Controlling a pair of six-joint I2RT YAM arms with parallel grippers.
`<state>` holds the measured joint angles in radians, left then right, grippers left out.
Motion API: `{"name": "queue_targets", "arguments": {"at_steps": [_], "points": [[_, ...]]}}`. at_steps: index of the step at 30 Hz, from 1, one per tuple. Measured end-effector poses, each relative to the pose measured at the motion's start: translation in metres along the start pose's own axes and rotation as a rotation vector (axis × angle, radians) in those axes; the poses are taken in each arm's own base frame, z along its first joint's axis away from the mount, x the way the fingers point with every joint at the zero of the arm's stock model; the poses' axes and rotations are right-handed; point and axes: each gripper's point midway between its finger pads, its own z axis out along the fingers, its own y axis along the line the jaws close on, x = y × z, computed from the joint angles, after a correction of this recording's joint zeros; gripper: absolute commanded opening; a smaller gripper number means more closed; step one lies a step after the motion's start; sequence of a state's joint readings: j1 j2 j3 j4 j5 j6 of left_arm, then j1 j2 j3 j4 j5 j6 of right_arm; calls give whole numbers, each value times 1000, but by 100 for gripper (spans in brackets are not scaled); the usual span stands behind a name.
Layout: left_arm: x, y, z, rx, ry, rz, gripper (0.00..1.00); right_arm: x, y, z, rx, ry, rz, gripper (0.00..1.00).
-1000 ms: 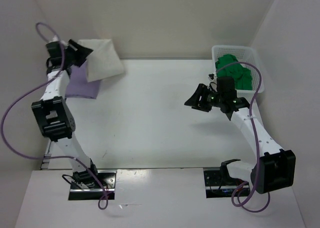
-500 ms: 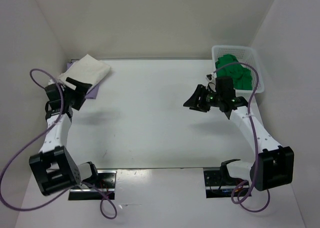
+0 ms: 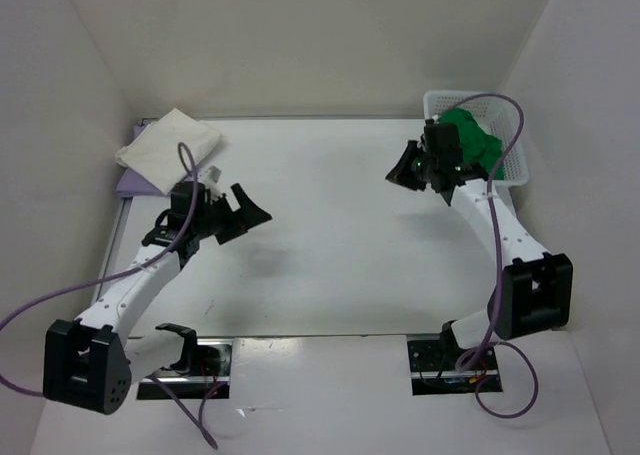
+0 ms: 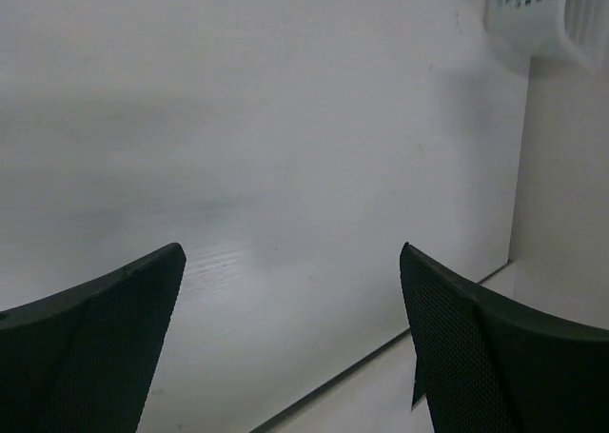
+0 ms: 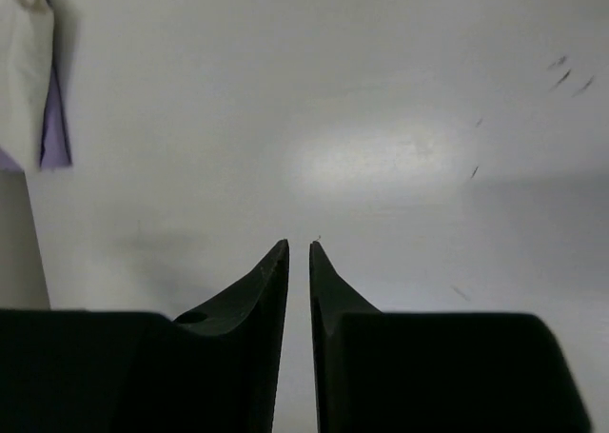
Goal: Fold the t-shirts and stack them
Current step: Grab crumpled tshirt from bin with the right arm
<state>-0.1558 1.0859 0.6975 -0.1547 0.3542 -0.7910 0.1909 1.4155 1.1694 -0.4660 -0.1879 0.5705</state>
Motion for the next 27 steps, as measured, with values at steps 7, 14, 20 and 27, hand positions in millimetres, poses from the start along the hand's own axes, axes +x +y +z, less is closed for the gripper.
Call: {"name": "queue_targets", "arguments": {"at_steps": [7, 14, 20, 27], "points": [[69, -33, 32, 60, 244, 122, 100, -121, -30, 15, 168, -267, 95, 11], [69, -57, 44, 128, 267, 185, 100, -196, -110, 48, 417, -451, 307, 2], [68, -67, 44, 180, 287, 232, 100, -191, -157, 99, 530, -461, 516, 37], [73, -69, 46, 205, 315, 229, 89, -187, -206, 139, 647, -474, 683, 52]]}}
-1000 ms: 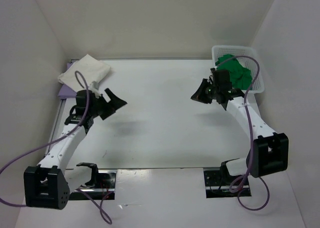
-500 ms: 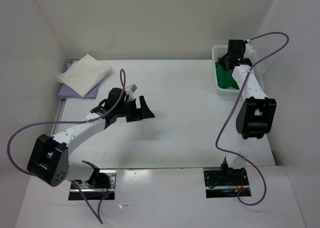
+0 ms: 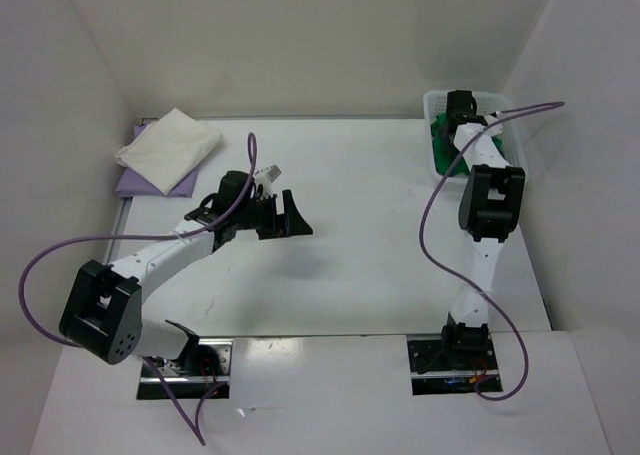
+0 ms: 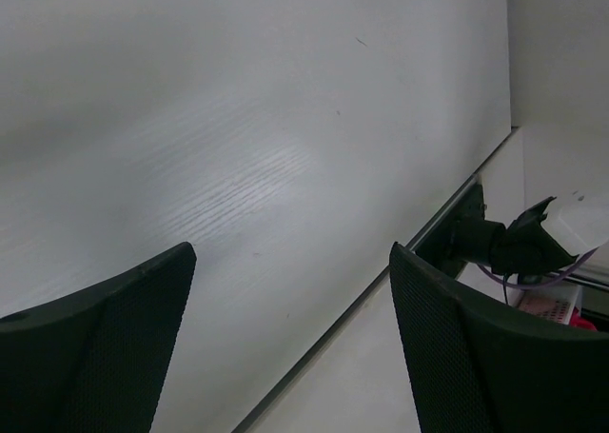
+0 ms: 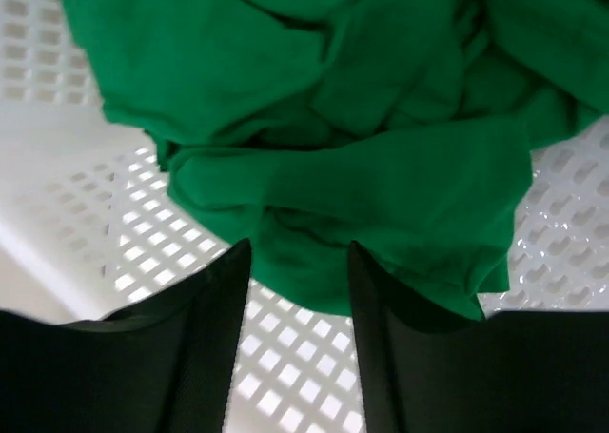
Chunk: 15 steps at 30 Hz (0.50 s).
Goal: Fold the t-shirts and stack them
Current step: Grab crumpled tshirt from bin with the right arm
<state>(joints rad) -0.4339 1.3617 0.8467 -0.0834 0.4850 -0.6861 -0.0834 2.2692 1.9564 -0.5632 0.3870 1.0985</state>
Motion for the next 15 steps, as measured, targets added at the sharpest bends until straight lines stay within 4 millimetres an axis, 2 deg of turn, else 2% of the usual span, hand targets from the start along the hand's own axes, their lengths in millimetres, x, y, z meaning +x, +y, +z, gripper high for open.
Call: {"name": "queue_targets", "arguments": {"at_steps": [4, 7, 9, 10, 11, 14, 15], "points": [[2, 3, 4, -1, 14, -6, 89, 3, -8, 10, 40, 2, 58, 57], [5, 6, 8, -4, 29, -14, 88, 2, -2, 15, 35, -1, 91, 56], [8, 9, 11, -8, 42, -22, 86, 1, 5, 17, 24, -3, 106, 34], [9, 11, 12, -11, 48, -26, 81, 0, 9, 18, 15, -3, 113, 11], [10, 13, 13, -14, 53, -30, 78, 0, 13, 20, 8, -1, 113, 2], [12, 16, 17, -21, 65, -39, 70, 1, 16, 22, 0, 6, 114, 0], [12, 17, 18, -22, 68, -41, 70, 1, 16, 22, -4, 4, 107, 0]]}}
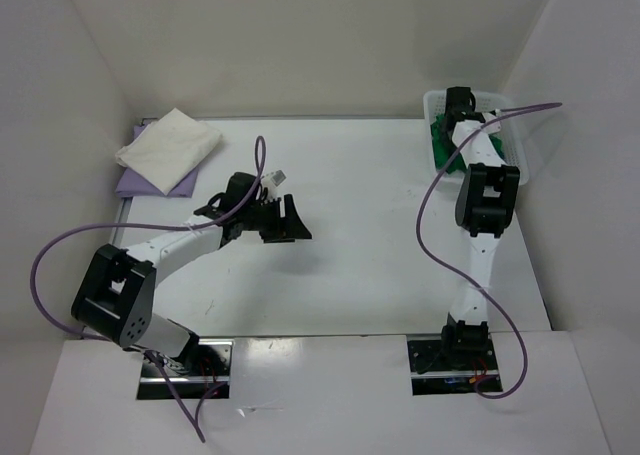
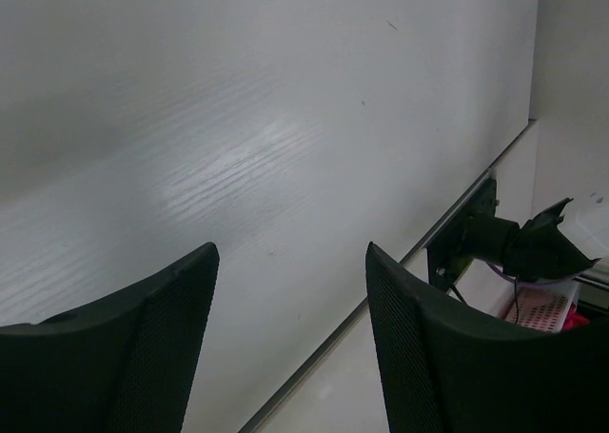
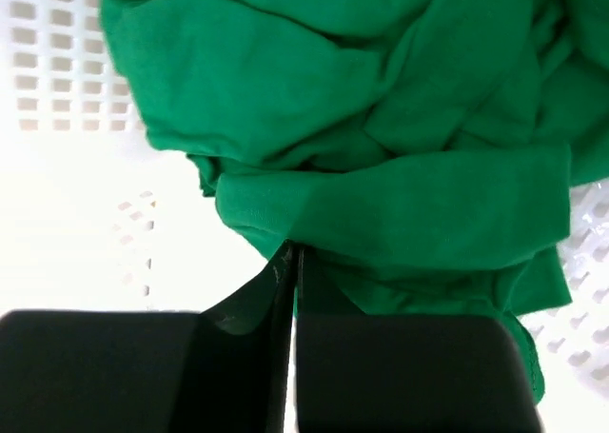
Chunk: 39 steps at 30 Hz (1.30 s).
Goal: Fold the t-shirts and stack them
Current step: Grab crumpled tshirt from bin with the right arm, then move the tshirt to the center of the board
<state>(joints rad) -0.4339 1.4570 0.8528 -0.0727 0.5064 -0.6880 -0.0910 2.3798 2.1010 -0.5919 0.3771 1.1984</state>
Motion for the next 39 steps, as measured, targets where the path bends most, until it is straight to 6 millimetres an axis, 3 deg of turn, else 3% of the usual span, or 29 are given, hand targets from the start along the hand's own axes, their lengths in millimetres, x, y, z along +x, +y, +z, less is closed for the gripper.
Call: {"name": "queue_targets", "arguments": {"at_steps": [3, 5, 7, 9, 13, 15, 19, 21, 22, 24, 25, 26, 28, 30, 31, 33, 34, 36, 38, 39], "points": [[-3, 0, 3, 0, 2, -2, 70, -4, 2, -8, -27, -8, -27, 0], [-8, -4, 3, 5, -4, 1, 69, -10, 3, -23, -50, -10, -51, 0], [-16, -10, 3, 16, -17, 2, 69, -22, 11, -51, -112, -23, -66, 0], [-24, -17, 2, 28, -33, 0, 69, -39, 20, -94, -195, -35, -79, 0], [-39, -29, -1, 47, -72, -10, 70, -93, 71, -230, -516, -83, -65, 0], [-48, -28, -4, 47, -98, -42, 71, -113, 96, -318, -726, -93, -68, 0], [-74, 3, -23, -15, -196, -147, 74, -111, 135, -503, -1179, -12, -137, 0], [-89, 27, -44, -60, -274, -212, 74, -103, 139, -587, -1397, 50, -184, 0], [-96, 36, -55, -78, -311, -235, 75, -99, 135, -620, -1485, 82, -208, 0], [-108, 52, -76, -107, -383, -278, 78, -101, 121, -667, -1617, 126, -237, 0], [-113, 58, -87, -121, -416, -293, 78, -100, 112, -681, -1656, 150, -245, 0], [-117, 64, -97, -131, -447, -307, 78, -98, 104, -689, -1687, 170, -250, 0], [-121, 73, -117, -147, -498, -327, 79, -81, 89, -676, -1674, 245, -267, 2], [-124, 84, -136, -162, -541, -350, 79, -53, 72, -650, -1628, 342, -293, 4], [-125, 91, -147, -176, -564, -366, 79, -33, 66, -626, -1587, 396, -308, 8], [-125, 104, -166, -211, -606, -381, 79, 14, 54, -563, -1460, 511, -336, 13], [-125, 110, -172, -228, -621, -385, 79, 41, 45, -522, -1373, 560, -357, 23], [-120, 113, -178, -243, -627, -376, 79, 96, 18, -433, -1150, 658, -401, 31], [-113, 115, -175, -251, -610, -363, 79, 143, -23, -349, -902, 729, -447, 41], [-106, 118, -172, -259, -592, -359, 79, 159, -48, -321, -792, 758, -471, 44]]}}
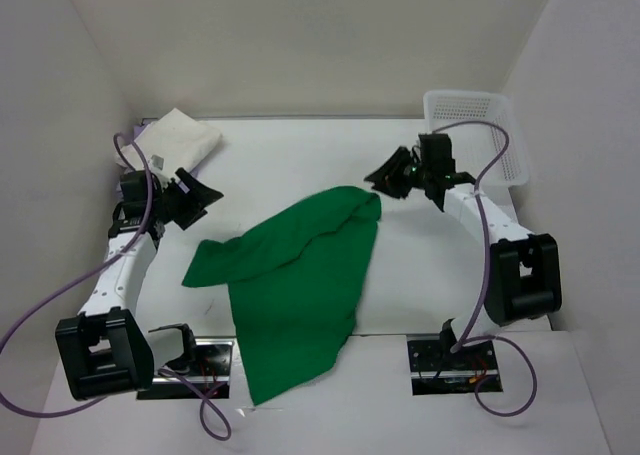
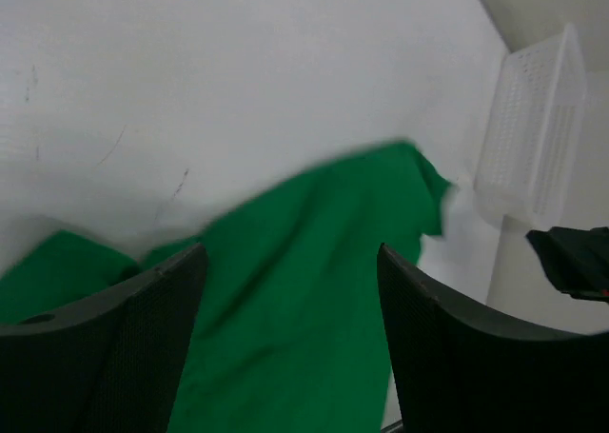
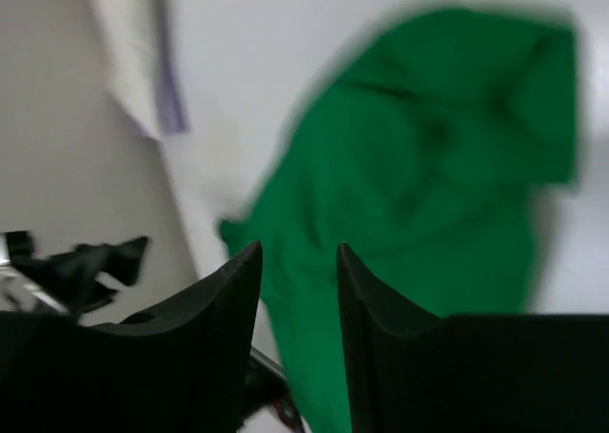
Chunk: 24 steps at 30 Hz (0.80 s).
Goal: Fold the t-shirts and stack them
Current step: Move the tshirt to the center of the board
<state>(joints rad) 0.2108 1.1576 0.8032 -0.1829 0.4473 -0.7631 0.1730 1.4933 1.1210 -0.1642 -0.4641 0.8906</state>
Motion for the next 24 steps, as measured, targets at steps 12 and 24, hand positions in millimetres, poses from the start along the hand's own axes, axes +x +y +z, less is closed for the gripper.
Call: {"name": "queue_targets", "arguments": {"at_steps": [12, 24], "points": [[90, 22, -8, -91, 184, 38, 76, 106, -27, -32, 102, 123, -207, 18], [183, 27, -1, -179, 392, 141, 84, 167, -101, 28, 343, 342, -262, 57]]}}
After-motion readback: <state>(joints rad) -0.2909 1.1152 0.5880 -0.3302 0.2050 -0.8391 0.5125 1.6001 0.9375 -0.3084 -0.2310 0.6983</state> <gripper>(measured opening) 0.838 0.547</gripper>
